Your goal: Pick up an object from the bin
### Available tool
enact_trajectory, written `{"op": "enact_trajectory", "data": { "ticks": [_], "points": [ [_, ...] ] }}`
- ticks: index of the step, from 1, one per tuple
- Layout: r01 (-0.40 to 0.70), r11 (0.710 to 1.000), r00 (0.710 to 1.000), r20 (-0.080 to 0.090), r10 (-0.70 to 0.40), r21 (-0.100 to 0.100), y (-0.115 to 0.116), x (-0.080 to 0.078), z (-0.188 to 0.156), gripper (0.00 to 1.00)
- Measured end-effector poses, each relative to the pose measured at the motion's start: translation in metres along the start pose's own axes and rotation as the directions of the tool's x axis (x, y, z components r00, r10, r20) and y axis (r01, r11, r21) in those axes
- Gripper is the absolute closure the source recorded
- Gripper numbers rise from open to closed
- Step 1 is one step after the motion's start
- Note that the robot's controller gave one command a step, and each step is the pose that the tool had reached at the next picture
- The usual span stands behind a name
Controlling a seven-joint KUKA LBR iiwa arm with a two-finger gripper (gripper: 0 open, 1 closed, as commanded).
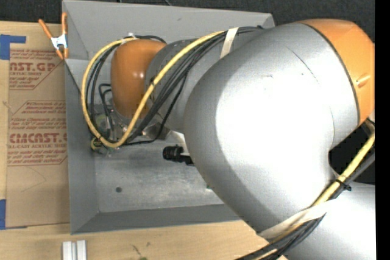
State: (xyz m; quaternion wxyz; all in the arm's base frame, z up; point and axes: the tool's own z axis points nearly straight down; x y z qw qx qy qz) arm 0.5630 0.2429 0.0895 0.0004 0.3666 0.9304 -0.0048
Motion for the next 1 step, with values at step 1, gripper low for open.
{"op": "enact_trajectory", "data": {
  "ticks": [1],
  "points": [
    [0.19, 0.982, 0.982, 0.004, -0.19, -0.015, -0.0027, -0.0279, -0.1992, 1.0]
  ]
}}
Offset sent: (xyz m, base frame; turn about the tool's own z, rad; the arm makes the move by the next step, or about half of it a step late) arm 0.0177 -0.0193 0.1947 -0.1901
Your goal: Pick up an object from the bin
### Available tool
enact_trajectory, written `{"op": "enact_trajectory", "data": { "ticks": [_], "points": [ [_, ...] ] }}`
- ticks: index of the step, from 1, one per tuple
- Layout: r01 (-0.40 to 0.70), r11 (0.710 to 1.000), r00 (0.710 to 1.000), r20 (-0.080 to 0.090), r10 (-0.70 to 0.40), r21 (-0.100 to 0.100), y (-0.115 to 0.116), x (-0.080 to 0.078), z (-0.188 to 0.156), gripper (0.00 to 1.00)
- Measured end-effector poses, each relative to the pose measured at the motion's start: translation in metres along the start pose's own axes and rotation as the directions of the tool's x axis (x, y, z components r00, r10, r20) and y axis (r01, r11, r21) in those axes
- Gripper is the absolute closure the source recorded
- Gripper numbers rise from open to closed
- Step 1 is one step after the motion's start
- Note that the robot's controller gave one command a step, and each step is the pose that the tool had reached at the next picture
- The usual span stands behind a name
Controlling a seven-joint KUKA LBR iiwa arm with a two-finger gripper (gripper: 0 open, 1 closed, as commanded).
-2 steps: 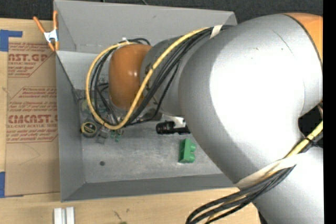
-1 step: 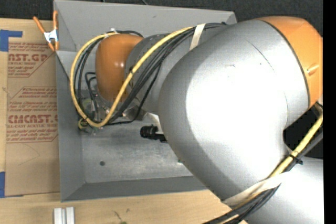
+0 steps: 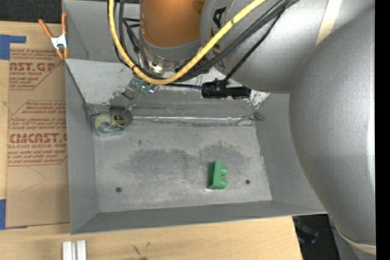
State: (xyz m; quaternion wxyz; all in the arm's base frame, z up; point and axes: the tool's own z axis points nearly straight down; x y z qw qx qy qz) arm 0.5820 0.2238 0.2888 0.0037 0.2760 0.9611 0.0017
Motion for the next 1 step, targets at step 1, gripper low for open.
{"op": "enact_trajectory", "data": {
  "ticks": [1],
  "points": [
    [0.043, 0.999, 0.999, -0.007, -0.043, 0.009, -0.0565, 0.0011, 0.0073, 1.0]
  ]
}}
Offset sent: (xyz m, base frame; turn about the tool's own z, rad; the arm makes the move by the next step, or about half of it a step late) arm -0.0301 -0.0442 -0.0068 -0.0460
